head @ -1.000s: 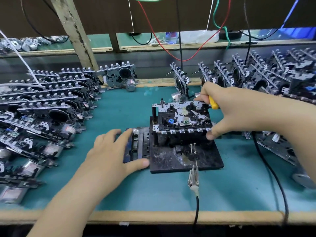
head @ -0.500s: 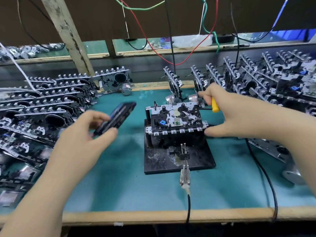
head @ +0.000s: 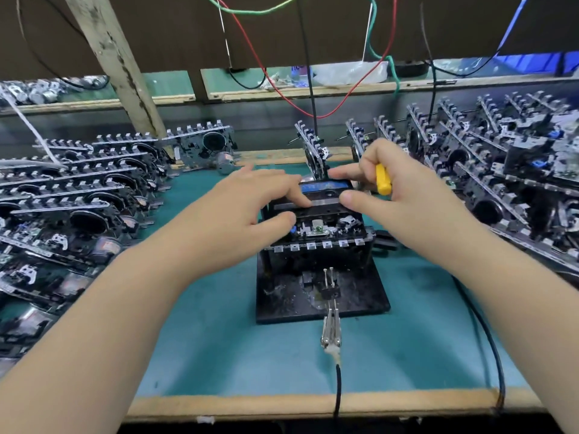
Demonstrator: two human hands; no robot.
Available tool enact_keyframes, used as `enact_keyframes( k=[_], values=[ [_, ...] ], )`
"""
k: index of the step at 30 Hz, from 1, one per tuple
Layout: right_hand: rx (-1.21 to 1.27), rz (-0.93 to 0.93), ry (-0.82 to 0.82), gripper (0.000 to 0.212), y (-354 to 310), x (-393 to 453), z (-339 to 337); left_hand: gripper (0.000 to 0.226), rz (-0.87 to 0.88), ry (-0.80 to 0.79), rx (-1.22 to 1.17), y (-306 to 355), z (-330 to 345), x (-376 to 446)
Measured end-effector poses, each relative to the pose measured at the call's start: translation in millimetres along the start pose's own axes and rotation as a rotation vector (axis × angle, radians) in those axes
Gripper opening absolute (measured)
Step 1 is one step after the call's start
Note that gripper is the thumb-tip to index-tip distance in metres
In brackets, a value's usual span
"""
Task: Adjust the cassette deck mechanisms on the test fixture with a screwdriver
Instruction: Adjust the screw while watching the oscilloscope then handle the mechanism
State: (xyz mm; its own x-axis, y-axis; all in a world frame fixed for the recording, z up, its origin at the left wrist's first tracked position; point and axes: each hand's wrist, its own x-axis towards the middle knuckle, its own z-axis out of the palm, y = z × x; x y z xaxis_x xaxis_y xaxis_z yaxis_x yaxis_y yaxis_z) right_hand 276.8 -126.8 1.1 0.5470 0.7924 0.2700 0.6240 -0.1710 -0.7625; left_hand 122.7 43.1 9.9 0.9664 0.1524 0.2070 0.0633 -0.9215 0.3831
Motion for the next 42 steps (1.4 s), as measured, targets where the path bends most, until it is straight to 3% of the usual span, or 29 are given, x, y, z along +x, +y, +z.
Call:
enact_keyframes(
  k=[3, 9, 13, 18, 22, 26, 30, 33, 38, 42],
  values=[
    [0.127, 0.057, 0.001, 0.043, 6, 5, 2, 0.018, 0.012, -0.003, -0.009, 3, -1, 0],
    [0.322, 0.149, -0.067, 0.039, 16, 7, 6, 0.050, -0.002, -0.082, 0.077, 4, -5, 1],
    [0.423, 0.177, -0.054, 0.035, 21, 4, 10, 0.052, -0.009, -0.042, 0.083, 3, -2, 4],
    [0.474, 0.184, -0.025, 0.036, 25, 2, 14, 0.038, 0.056, 0.006, 0.037, -10, 16, -6],
    [0.475, 0.177, -0.015, 0.036, 26, 1, 14, 0.065, 0.021, 0.107, 0.085, -13, 37, -23],
    [0.433, 0.157, 0.006, 0.036, 24, 0, 17, 0.087, -0.076, 0.201, -0.080, 3, 58, -31],
    [0.452, 0.171, 0.029, 0.037, 22, -1, 17, 0.067, -0.182, 0.393, -0.340, 14, 82, -22],
    [0.455, 0.158, 0.065, 0.038, 23, -3, 19, 0.064, -0.183, 0.498, -0.434, 11, 91, -20],
    [0.386, 0.130, 0.163, 0.033, 20, -7, 23, 0.064, -0.173, 0.539, -0.461, 8, 94, -19],
    [0.288, 0.007, 0.310, 0.010, 12, -17, 18, 0.062, -0.173, 0.547, -0.479, 7, 100, -25]
  ],
)
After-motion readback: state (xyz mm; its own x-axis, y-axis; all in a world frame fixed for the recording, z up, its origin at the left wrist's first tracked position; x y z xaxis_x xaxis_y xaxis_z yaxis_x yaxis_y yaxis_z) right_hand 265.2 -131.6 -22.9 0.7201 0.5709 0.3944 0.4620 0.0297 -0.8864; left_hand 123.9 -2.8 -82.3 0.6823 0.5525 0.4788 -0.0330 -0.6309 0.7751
